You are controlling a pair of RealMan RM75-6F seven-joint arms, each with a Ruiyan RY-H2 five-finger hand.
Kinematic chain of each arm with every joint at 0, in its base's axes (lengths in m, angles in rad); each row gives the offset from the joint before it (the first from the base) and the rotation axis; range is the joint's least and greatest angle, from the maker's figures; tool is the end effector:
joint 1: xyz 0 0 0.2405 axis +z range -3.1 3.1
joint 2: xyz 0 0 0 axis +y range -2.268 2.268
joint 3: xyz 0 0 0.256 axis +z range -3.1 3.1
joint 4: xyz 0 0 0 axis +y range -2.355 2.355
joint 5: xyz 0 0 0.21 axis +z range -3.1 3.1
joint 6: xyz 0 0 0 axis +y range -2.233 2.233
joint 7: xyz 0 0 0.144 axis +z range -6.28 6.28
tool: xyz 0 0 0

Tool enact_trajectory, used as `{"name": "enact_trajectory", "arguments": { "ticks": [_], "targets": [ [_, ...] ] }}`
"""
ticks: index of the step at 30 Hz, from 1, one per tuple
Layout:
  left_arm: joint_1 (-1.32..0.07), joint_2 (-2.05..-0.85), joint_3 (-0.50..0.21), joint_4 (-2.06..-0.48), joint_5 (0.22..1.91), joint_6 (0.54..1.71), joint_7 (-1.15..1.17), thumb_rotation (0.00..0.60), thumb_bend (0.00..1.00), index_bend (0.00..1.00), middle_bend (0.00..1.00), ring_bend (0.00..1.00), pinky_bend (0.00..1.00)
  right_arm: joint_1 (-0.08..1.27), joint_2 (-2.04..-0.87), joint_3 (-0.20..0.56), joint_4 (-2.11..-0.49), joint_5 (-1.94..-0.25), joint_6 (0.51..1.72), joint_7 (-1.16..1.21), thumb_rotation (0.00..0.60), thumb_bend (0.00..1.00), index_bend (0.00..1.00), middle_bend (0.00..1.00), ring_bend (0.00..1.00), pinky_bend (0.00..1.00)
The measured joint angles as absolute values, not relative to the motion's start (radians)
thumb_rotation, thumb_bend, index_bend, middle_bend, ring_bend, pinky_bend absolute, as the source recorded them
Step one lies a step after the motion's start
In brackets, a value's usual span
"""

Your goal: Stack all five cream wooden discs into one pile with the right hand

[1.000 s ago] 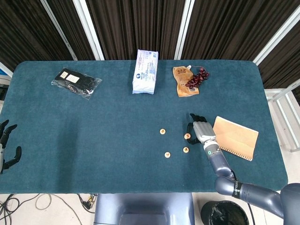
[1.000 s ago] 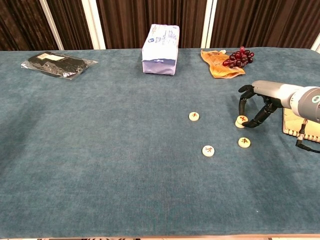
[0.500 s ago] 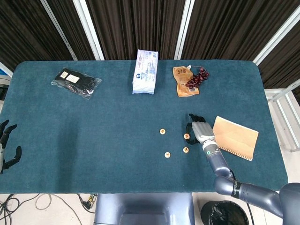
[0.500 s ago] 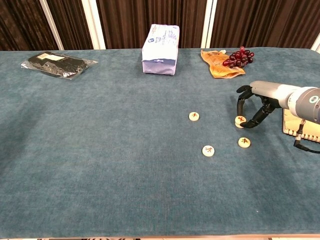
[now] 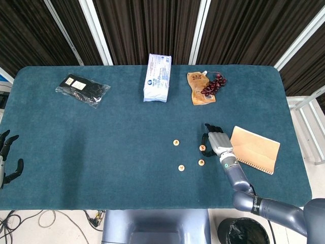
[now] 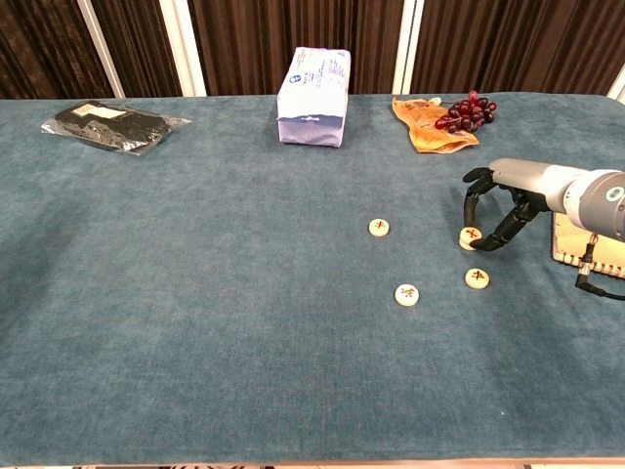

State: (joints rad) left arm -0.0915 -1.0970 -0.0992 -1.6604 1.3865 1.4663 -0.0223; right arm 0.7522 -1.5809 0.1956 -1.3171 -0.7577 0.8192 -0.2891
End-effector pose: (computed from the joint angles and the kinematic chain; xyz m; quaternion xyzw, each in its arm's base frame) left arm -0.3134 0.1920 0.1719 -0.5452 -0.4167 -0.3983 0.6087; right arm -0.2100 -0.3679 -0.0235 0.6572 -0.5306 0.2929 0.4480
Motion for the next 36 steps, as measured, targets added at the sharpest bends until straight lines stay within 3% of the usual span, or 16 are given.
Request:
{"name": "enact_trajectory", "arguments": {
  "ticks": [36],
  "targets": [
    [-0.092,-1.099,-0.1,-1.661,1.382,1.467,-0.013,0.6,0.47,0.15,0.0,0.0,0.0,0.757,-1.575,0.196,-1.322,-0.753,0.818,-0.295,0.6,0.41,0.49,0.0,0.0,0.0]
  ]
}}
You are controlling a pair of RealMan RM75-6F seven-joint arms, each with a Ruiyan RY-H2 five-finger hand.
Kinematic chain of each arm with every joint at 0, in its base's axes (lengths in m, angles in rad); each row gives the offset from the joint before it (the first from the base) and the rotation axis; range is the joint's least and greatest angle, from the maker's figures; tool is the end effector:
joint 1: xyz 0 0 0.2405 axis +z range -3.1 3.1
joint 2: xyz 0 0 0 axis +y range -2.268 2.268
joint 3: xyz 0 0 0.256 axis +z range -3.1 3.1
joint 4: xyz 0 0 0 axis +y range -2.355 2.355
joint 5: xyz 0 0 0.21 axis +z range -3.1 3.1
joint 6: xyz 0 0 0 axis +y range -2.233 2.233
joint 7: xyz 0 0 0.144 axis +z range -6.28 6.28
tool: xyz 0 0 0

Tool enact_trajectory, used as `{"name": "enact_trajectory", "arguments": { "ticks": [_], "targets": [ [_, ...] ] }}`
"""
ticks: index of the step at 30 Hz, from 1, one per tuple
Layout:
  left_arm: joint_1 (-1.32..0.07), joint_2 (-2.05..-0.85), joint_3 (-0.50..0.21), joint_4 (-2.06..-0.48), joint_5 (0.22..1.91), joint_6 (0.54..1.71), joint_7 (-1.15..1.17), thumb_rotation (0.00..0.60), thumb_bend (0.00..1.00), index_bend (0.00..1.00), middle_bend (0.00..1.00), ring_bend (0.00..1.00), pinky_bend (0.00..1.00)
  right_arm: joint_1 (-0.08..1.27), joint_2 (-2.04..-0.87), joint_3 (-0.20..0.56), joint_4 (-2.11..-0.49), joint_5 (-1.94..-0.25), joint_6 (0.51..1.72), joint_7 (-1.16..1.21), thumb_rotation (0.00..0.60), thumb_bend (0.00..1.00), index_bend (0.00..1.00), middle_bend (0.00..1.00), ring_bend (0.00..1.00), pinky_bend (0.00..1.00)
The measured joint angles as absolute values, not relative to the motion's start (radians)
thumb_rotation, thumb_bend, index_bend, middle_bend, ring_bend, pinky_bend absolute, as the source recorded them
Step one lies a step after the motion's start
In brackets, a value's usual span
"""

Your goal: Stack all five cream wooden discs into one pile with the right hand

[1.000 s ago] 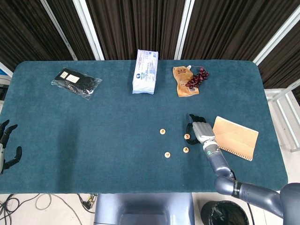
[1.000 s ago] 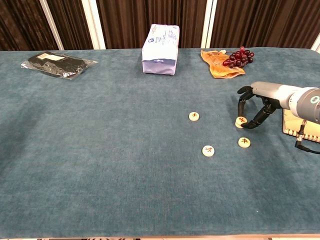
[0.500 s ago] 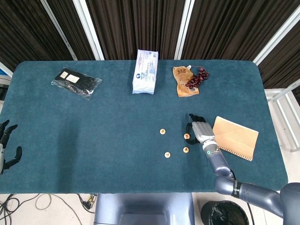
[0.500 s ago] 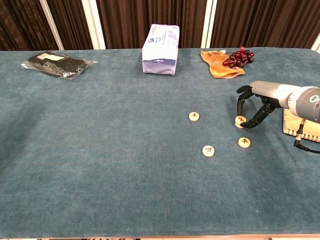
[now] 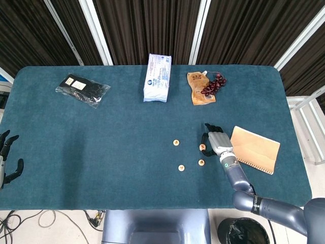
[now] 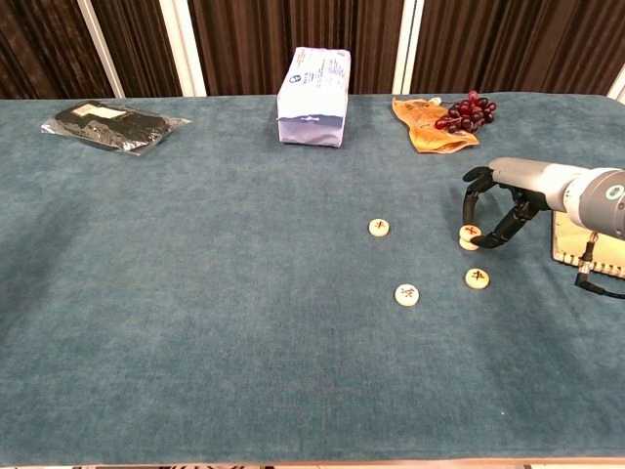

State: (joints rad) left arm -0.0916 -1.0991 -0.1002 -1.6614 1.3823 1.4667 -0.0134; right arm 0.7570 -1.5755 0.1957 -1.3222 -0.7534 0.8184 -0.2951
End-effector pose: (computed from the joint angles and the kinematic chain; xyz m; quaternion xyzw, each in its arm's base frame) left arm -0.3135 0.1921 0.1715 -0.5449 -0.4157 -0.3962 0.6110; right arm -0.2085 -0.3690 -0.0221 0.6591 -0.5284 0.2922 0.4483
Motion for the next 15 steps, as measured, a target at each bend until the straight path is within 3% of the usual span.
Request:
{"name": "enact_trajectory", "arguments": {
  "ticks": [15],
  "targets": [
    [-0.092,-1.099,-0.1,-1.662,1.383,1.467,-0.013,0.6,0.47,0.15,0.0,0.0,0.0,0.754,-1.568,0.19,-1.336,-0.761,0.816,-0.29,0.6,0.41,0.49,0.0,0.0,0.0]
  ]
}}
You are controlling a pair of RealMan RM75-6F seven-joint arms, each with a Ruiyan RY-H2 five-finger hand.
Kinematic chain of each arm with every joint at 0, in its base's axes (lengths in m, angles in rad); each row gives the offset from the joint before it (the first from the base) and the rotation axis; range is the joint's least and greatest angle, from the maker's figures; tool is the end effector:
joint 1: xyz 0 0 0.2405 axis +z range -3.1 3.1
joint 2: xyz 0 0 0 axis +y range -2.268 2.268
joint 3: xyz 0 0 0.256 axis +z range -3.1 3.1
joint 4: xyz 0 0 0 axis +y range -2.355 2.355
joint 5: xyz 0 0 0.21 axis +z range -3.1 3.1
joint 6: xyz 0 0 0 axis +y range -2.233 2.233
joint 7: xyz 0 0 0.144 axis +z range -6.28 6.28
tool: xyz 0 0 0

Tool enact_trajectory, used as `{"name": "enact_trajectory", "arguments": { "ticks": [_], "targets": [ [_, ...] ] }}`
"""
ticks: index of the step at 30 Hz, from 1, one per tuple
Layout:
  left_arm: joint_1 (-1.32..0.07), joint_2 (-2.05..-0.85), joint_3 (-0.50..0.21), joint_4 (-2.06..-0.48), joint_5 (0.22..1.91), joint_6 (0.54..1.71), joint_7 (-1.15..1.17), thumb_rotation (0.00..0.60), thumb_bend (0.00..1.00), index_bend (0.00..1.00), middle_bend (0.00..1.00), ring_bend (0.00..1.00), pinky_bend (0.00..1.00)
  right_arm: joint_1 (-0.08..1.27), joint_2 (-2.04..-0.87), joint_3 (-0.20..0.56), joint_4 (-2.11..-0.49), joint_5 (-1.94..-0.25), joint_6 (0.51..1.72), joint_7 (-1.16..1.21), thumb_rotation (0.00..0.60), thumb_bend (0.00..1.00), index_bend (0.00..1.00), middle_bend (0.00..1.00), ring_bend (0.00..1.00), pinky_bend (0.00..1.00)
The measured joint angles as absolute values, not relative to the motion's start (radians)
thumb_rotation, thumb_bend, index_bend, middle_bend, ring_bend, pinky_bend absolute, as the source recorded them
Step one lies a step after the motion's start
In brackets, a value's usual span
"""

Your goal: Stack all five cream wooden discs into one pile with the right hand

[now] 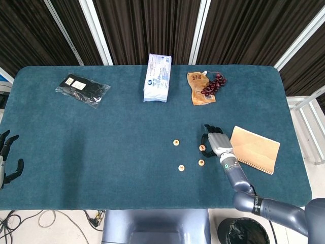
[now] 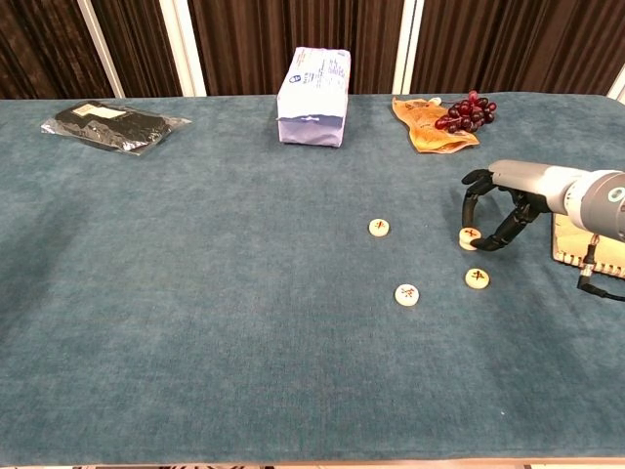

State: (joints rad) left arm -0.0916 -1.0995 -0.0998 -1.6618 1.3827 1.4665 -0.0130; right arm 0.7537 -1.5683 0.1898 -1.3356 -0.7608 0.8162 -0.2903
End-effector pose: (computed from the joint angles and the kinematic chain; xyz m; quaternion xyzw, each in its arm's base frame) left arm -0.3133 0.1920 0.1713 -0.5451 -0.4160 -0.3961 0.6107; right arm -0.2084 -0.3661 -0.0222 0.6622 -0.5291 0.2912 0.4435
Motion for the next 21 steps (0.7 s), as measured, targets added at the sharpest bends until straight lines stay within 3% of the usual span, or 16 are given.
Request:
{"name": "enact_trajectory", "arguments": {
  "ticks": [21],
  "targets": [
    [-0.092,-1.099,-0.1,-1.663,1.382,1.466,-0.012,0.6,0.47,0.15,0.0,0.0,0.0,0.751,-1.563,0.187,-1.343,-0.766,0.819,-0.287,0.6,0.41,0.45,0.0,0.0,0.0]
  ]
}}
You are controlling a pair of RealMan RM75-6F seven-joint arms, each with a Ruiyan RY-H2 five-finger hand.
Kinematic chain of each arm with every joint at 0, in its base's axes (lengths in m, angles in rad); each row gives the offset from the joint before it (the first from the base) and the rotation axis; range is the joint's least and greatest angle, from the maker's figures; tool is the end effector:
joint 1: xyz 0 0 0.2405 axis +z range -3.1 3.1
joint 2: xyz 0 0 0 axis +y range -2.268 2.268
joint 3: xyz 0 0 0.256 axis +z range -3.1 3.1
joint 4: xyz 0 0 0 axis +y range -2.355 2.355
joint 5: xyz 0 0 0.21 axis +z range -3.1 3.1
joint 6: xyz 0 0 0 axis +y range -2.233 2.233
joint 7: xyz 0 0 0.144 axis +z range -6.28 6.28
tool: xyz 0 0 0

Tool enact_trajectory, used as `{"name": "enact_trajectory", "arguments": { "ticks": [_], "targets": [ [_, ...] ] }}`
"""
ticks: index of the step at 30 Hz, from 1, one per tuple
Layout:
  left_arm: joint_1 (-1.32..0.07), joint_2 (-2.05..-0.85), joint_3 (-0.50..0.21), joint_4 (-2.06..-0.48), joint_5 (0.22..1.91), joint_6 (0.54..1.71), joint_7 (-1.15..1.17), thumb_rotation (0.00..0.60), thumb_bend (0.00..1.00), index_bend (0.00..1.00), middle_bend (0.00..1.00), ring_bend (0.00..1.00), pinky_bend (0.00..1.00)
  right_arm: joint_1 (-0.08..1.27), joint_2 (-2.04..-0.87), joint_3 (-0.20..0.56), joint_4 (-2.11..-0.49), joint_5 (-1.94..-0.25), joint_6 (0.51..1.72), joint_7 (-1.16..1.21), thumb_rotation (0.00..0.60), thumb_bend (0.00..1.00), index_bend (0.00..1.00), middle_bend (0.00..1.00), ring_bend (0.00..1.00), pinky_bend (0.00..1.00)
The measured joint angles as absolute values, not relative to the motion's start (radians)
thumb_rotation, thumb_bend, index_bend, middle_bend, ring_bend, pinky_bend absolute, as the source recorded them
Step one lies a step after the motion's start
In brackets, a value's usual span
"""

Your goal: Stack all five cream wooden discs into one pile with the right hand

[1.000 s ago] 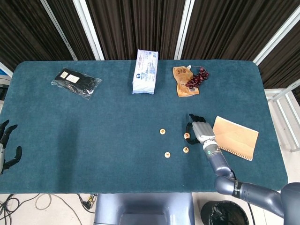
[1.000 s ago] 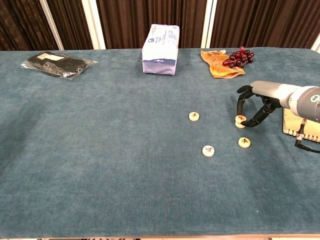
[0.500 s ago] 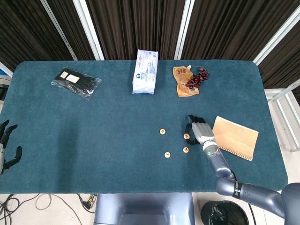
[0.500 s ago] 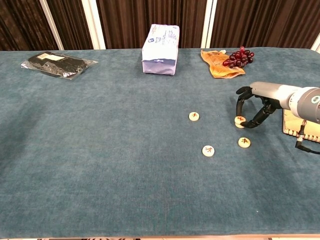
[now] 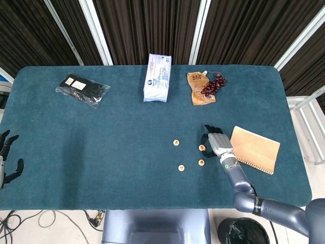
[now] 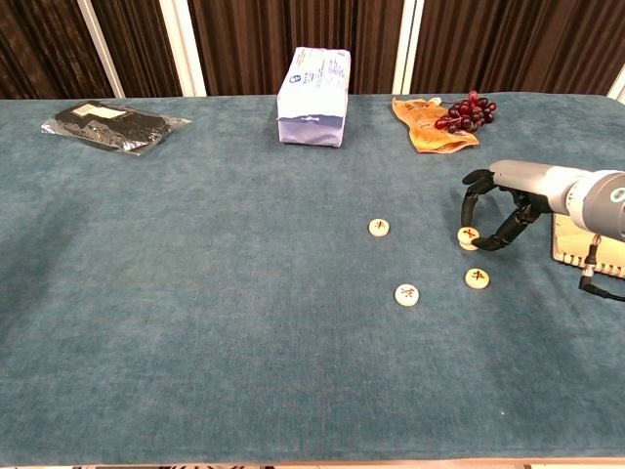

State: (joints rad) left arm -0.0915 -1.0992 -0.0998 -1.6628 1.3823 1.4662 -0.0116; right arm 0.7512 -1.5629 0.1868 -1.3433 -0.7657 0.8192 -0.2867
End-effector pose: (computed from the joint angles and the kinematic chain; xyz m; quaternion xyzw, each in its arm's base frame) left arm -0.3133 0.1920 0.1712 -0.5452 -0.4160 -0.3957 0.6108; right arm -0.2086 -0.3648 -0.0211 0.6628 -0.5287 0.2919 0.4427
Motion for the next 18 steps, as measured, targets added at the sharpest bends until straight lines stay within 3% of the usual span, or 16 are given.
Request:
{"name": "enact_trajectory", "arguments": {
  "ticks": [18],
  "targets": [
    [-0.091,-1.099,-0.1,-1.665,1.381,1.466,-0.012,0.6,0.47,0.15,0.0,0.0,0.0,0.749,-1.557,0.189,-1.361,-0.78,0.826,-0.277,0.6,0.41,0.45,0.0,0.0,0.0]
  ]
}}
